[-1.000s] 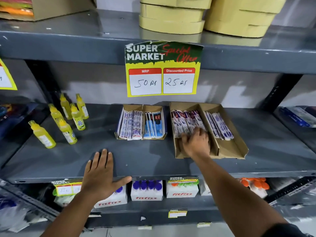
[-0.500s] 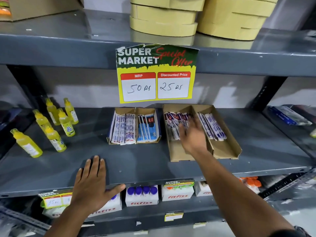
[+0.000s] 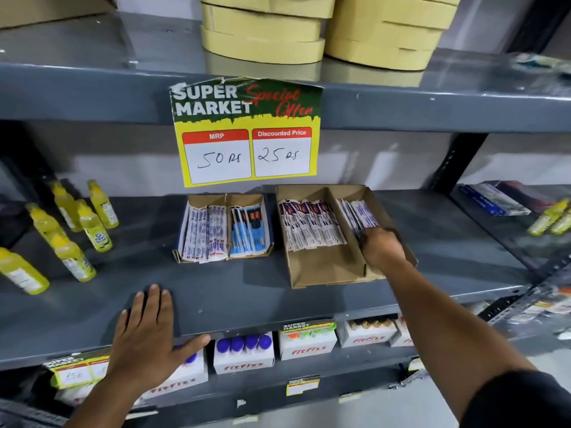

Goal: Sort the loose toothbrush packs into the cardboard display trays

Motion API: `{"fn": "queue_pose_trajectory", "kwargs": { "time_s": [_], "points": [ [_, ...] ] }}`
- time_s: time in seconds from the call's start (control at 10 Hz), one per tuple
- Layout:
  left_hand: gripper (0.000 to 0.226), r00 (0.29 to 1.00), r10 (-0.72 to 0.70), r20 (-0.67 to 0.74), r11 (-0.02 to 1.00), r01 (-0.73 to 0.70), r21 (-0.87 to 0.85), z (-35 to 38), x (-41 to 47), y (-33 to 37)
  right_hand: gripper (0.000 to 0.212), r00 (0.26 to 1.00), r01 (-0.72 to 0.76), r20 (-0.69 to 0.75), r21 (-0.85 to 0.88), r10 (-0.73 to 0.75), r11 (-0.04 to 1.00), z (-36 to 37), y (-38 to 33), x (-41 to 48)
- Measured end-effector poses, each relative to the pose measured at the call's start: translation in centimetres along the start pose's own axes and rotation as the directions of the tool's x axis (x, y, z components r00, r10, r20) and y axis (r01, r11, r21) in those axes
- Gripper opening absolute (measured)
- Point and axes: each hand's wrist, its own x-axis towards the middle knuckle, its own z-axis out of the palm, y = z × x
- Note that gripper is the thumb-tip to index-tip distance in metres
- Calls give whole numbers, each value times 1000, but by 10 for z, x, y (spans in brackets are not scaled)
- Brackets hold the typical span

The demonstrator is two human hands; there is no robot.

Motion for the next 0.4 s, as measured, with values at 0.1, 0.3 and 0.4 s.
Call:
{"fn": "queue_pose_trajectory", "kwargs": {
  "time_s": [0.1, 0.3, 0.4],
  "points": [
    [137, 1000, -4, 8, 1000, 4, 16, 0, 1, 1, 30, 999, 30, 41, -26, -29, 999, 11, 2, -1],
    [133, 1000, -6, 25, 1000, 5, 20, -2, 0, -1, 26, 989, 108, -117, 125, -94, 986, 8, 8, -4],
    [132, 999, -1, 32, 1000, 1, -12, 0, 0, -1, 28, 967, 111, -255, 379, -11, 919, -13, 5, -14]
  ]
}}
